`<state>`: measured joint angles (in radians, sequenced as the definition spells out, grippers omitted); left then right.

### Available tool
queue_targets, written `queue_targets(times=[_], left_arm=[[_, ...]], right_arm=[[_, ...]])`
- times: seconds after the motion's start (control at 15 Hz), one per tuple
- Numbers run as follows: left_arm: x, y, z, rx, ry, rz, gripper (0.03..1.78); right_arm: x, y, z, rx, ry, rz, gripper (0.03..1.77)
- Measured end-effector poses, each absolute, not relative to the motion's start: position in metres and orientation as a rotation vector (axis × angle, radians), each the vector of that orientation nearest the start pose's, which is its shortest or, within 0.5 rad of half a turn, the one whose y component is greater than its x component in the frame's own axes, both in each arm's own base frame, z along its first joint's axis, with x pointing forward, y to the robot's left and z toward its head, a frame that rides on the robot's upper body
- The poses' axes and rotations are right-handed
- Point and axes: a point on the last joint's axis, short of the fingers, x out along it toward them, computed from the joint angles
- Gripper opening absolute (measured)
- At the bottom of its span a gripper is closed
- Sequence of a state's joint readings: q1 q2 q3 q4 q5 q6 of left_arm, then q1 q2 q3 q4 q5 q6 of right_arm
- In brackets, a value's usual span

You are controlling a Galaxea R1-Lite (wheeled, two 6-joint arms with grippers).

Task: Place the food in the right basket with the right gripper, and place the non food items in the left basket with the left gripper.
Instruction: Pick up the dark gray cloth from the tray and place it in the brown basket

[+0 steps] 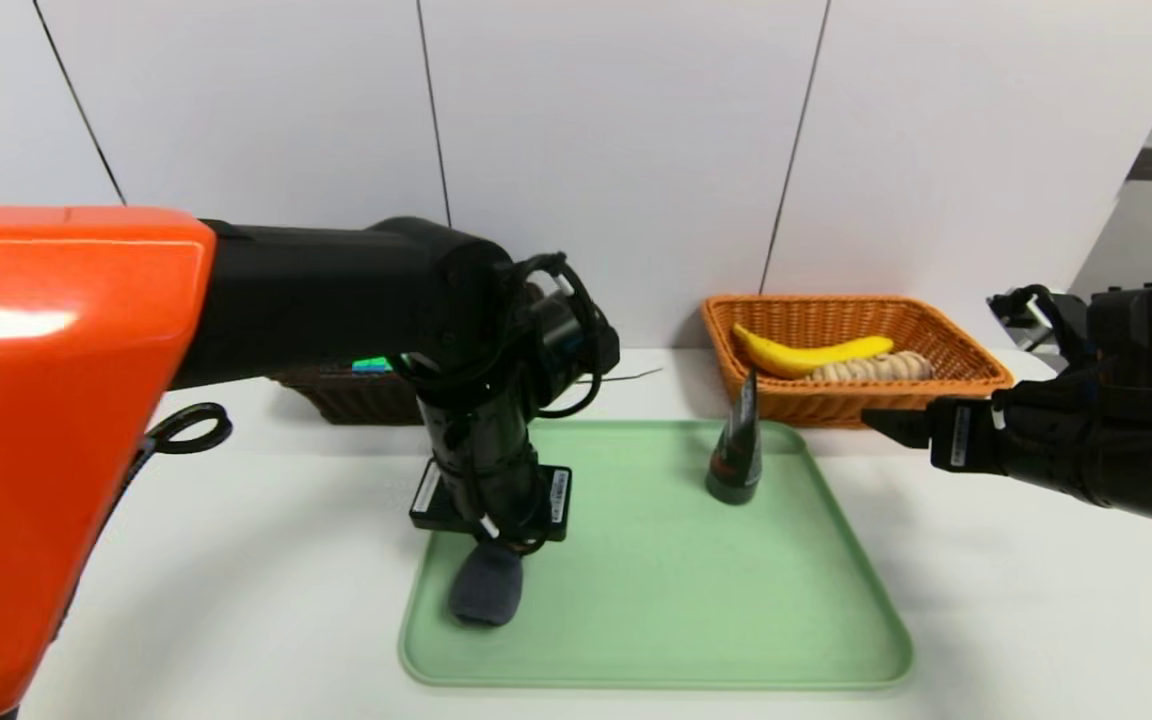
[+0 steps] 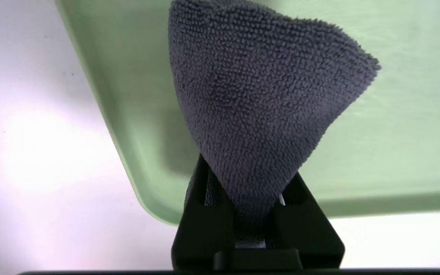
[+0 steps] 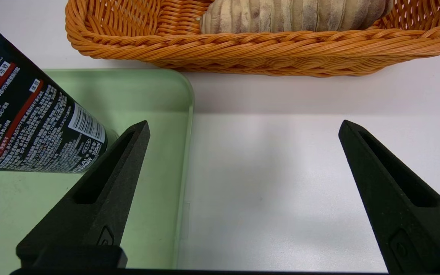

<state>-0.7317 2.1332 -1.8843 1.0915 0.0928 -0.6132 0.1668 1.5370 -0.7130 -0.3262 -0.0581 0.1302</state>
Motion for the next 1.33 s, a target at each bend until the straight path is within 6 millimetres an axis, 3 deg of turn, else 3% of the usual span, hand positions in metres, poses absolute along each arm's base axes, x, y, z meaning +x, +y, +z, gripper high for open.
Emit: queue_targets(times=[0.2, 0.4, 0.67, 0.93, 1.33], left_arm=[[0.268, -0.239, 0.226, -0.029, 1.224, -0.238, 0.25], [0.261, -0.226, 0.271, -0.091, 0.993, -0.289, 0.25], [0.290, -0.199, 0.300, -0.165, 0.676, -0.153, 0.25], [0.340, -0.184, 0.295, -0.248, 0.490, -0.031, 0.25], [0.407, -0.183, 0.238, -0.222, 0.431, 0.044, 0.25]], right_arm=[[0.250, 0.041, 0.173, 0.070, 0.506, 0.074, 1.71], [0.250, 0.041, 0.172, 0.070, 0.508, 0.074, 1.71], [0.250, 0.041, 0.172, 0.069, 0.507, 0.076, 1.71], [0.249, 0.041, 0.171, 0.068, 0.514, 0.075, 1.71], [0.248, 0.041, 0.168, 0.068, 0.522, 0.075, 1.71]])
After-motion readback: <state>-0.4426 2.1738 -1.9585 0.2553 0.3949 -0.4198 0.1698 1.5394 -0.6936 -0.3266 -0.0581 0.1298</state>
